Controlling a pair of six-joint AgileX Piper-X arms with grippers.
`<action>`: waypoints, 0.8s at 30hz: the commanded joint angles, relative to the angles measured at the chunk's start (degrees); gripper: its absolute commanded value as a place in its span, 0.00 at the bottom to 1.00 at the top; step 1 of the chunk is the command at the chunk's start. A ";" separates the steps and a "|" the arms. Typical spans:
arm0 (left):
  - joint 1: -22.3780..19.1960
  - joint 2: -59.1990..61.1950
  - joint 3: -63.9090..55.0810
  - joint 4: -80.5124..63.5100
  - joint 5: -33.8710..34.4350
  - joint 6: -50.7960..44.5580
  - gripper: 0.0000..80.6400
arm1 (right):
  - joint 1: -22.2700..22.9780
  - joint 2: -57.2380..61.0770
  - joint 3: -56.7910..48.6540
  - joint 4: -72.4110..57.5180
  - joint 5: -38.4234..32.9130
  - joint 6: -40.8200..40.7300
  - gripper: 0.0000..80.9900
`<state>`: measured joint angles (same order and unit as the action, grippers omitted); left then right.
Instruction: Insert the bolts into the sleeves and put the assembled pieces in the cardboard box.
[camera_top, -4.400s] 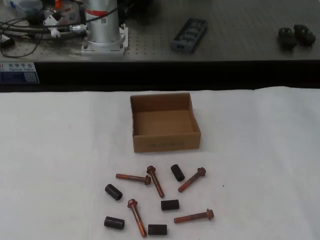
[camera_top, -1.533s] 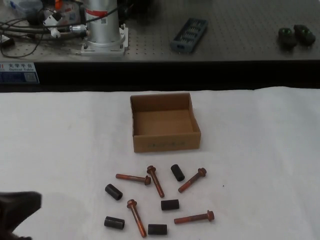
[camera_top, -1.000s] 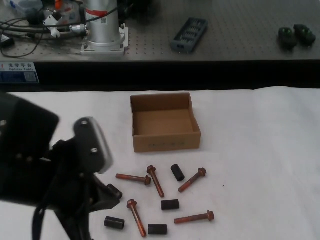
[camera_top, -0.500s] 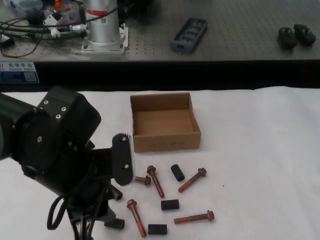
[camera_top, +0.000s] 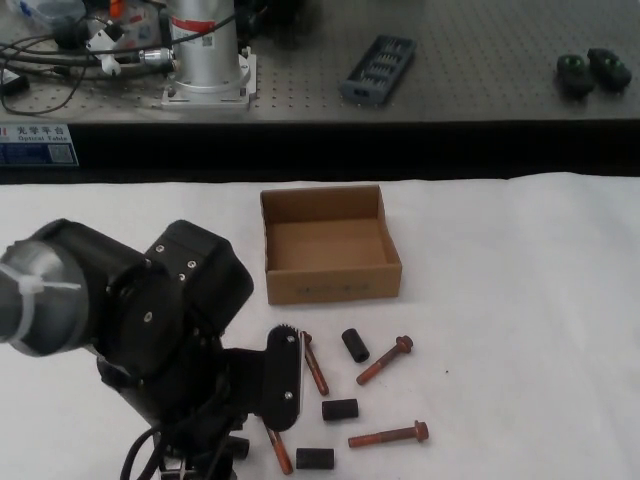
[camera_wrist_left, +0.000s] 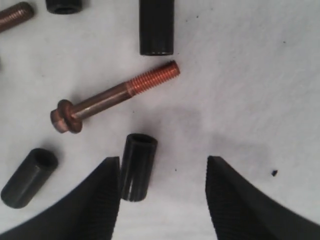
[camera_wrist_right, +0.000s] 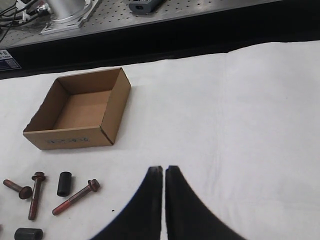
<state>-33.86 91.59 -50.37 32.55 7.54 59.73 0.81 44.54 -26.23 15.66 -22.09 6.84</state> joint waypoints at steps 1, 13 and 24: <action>-0.33 0.72 -0.63 0.01 -0.94 1.99 0.44 | 0.02 0.10 -0.76 -0.64 -0.78 -0.50 0.04; -0.33 5.28 -0.94 -3.20 -3.04 3.75 0.44 | 0.02 0.10 -0.76 -0.64 -0.80 -0.02 0.04; -0.33 5.25 -0.94 -5.56 -4.47 3.75 0.01 | 0.02 0.10 -0.76 -0.64 -0.80 -0.02 0.04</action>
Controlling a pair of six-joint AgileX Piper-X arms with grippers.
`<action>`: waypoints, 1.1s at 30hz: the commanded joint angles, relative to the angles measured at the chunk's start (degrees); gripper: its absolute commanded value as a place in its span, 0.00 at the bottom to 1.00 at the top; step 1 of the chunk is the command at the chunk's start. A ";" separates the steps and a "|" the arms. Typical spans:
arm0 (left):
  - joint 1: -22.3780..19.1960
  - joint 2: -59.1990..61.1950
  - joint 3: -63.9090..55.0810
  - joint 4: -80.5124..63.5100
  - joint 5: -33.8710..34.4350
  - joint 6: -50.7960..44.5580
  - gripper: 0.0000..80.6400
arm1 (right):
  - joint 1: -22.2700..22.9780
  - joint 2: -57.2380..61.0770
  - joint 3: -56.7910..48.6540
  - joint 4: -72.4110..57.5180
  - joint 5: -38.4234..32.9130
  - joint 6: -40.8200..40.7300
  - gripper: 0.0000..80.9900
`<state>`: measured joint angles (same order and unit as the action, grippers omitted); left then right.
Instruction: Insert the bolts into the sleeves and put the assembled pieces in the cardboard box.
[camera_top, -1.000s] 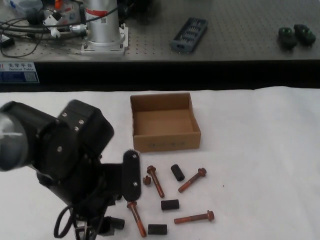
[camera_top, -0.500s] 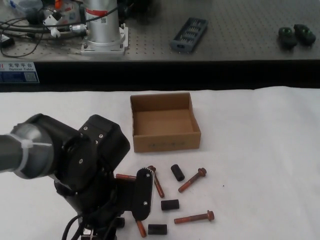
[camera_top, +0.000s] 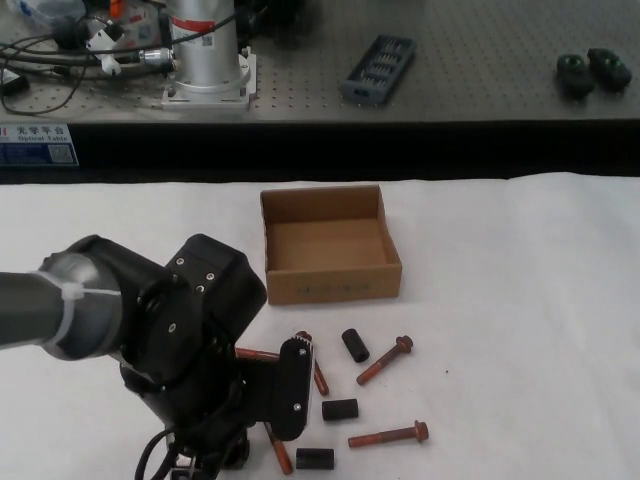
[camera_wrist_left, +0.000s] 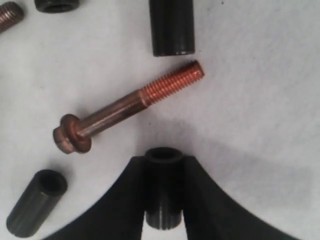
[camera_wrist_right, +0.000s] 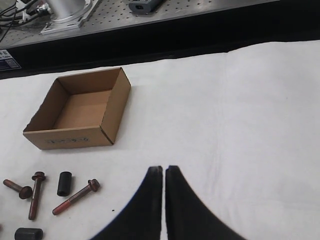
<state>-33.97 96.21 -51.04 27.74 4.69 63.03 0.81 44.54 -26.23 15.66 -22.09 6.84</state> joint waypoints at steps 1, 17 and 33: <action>-0.22 0.62 -0.27 -0.75 -2.10 0.45 0.00 | 0.02 0.10 -0.76 -0.64 -0.80 -0.02 0.04; 0.16 -13.65 -0.27 -5.90 -2.22 -34.65 0.01 | 10.10 0.61 -5.11 5.16 -5.45 -4.11 0.04; 1.28 -38.24 10.61 -9.59 5.04 -53.51 0.01 | 34.36 24.75 -24.46 16.98 3.55 -2.55 0.04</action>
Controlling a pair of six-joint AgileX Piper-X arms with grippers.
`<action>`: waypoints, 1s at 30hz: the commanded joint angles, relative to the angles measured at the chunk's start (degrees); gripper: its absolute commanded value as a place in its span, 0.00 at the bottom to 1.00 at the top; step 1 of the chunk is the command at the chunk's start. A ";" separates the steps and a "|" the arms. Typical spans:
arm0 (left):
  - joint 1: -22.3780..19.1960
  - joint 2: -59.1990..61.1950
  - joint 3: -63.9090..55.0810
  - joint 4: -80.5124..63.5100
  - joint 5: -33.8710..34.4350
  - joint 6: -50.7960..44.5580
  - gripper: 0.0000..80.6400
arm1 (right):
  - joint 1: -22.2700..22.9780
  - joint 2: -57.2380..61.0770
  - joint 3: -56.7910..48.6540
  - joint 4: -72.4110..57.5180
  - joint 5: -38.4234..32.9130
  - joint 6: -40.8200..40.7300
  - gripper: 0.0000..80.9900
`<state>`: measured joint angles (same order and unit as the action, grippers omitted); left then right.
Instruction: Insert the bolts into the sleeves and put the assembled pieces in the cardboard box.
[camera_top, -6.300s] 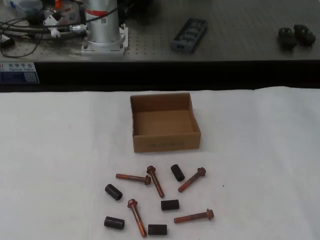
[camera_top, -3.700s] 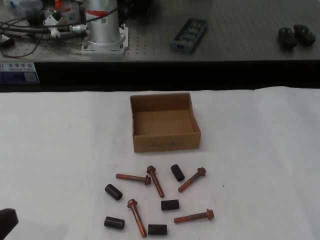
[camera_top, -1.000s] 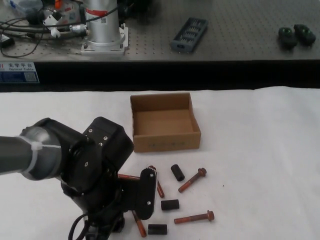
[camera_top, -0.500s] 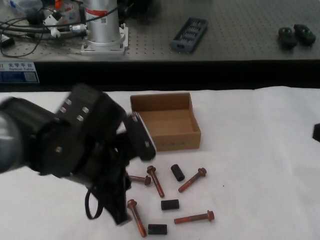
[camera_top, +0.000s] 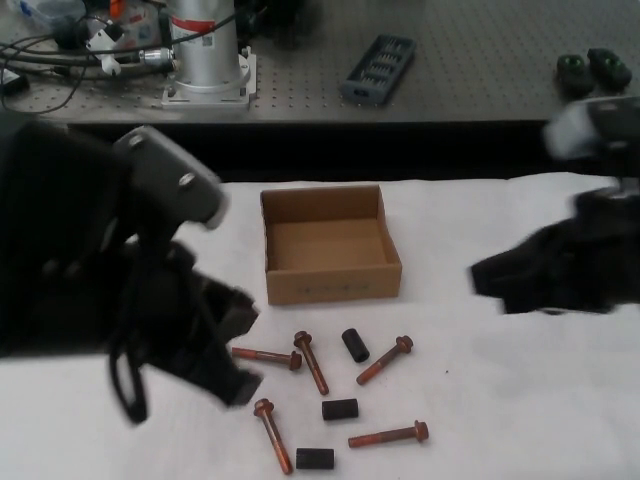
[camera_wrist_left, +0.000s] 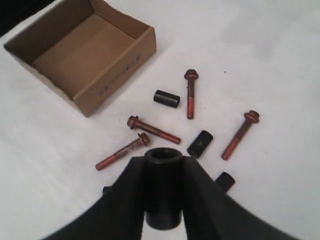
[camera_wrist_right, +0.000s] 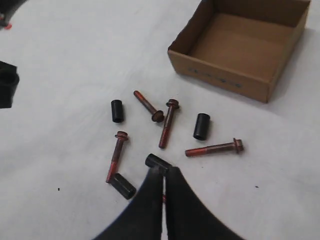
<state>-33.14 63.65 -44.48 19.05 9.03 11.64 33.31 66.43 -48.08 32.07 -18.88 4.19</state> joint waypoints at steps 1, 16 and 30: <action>0.68 -7.92 5.95 -1.66 0.69 -3.17 0.01 | 2.90 4.97 -3.84 0.57 0.34 0.10 0.04; 2.08 -30.93 23.25 -5.88 0.85 -13.58 0.01 | 12.35 28.58 -22.25 4.01 5.47 0.94 0.04; 2.08 -38.13 25.16 -5.73 4.28 -15.17 0.01 | 15.52 42.69 -31.67 11.17 8.94 1.22 0.32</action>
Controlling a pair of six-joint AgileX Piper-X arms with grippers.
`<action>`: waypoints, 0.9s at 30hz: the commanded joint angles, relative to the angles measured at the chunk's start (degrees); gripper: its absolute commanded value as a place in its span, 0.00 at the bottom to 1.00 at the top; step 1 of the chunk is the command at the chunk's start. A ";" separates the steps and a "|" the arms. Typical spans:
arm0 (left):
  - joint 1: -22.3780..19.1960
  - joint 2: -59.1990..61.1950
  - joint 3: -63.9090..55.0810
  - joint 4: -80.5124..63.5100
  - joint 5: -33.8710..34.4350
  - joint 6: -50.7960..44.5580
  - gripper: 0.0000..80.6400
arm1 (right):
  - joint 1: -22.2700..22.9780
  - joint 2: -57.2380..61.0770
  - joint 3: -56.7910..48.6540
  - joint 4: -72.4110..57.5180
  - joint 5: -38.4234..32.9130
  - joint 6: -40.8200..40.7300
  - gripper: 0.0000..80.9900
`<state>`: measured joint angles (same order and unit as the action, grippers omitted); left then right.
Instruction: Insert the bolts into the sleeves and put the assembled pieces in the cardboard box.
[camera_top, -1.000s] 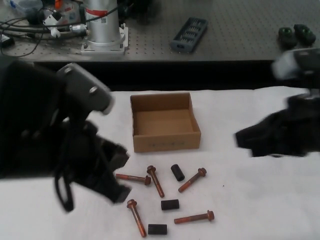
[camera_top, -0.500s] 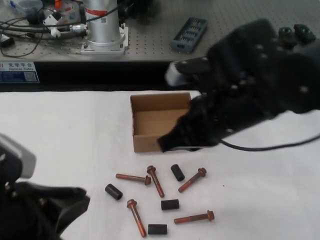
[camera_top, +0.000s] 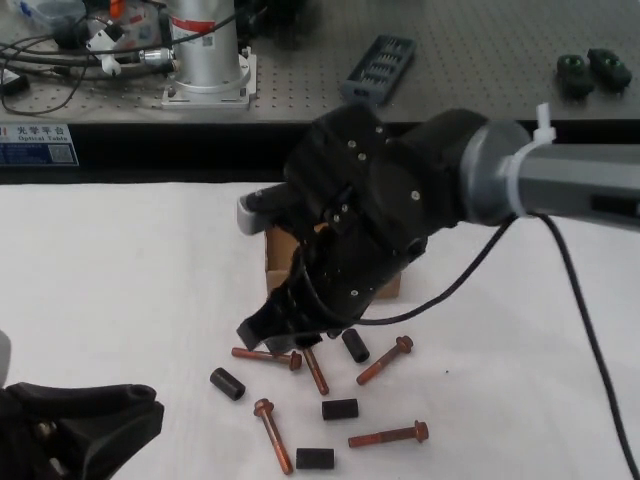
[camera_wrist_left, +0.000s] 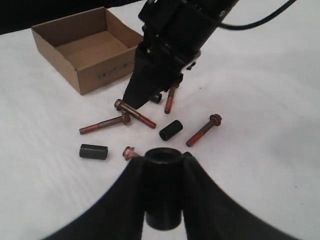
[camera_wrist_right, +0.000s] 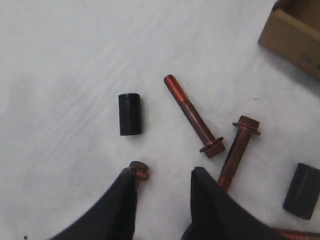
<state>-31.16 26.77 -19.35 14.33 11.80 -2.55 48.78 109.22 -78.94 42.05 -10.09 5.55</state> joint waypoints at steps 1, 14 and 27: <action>0.10 -1.30 0.20 -1.17 1.83 -0.98 0.01 | 0.05 0.17 -0.79 1.49 0.13 -0.14 0.31; 0.10 -3.13 2.87 -2.10 5.28 -1.71 0.01 | 5.25 4.29 -0.79 2.90 4.31 -0.26 0.39; 0.10 -6.46 2.87 -1.72 5.27 -2.60 0.01 | 6.69 7.42 -0.79 -0.12 4.31 1.27 0.38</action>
<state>-31.16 20.88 -16.33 13.21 16.68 -4.08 55.36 116.66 -79.21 42.92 -5.54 6.82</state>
